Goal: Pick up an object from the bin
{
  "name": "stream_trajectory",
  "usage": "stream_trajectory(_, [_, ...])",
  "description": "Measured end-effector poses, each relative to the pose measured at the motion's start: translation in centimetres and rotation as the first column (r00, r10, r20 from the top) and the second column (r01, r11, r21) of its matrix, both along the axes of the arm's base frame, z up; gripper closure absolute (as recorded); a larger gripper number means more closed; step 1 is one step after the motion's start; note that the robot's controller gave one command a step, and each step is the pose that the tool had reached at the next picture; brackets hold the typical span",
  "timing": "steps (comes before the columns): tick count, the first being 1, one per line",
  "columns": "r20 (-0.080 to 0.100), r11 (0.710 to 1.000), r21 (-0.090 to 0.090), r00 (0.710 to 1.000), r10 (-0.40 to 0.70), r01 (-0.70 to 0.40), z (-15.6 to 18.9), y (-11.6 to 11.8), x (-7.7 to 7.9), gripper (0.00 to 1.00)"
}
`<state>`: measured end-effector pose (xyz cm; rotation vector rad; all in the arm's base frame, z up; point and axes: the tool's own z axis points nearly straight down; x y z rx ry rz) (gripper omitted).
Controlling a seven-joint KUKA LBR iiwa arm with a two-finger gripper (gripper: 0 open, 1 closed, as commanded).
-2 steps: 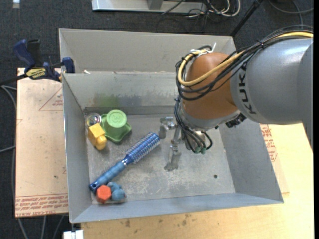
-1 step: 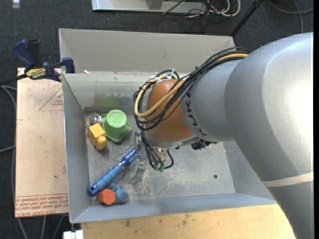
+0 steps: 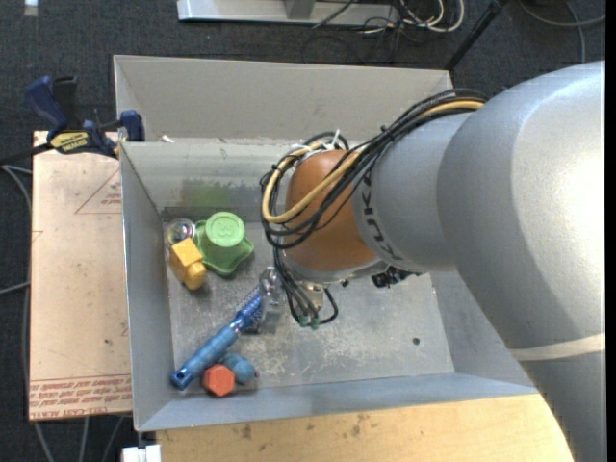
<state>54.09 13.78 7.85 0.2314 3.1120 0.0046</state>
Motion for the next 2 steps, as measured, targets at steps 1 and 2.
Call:
stream_trajectory(1, [0.02, 1.0, 0.001, 1.0, -0.01, 0.01, 0.08, 0.62, -2.59, 1.0])
stream_trajectory(2, [-0.008, 1.0, 0.002, 1.0, -0.005, 0.005, -0.46, 0.94, -3.34, 0.0])
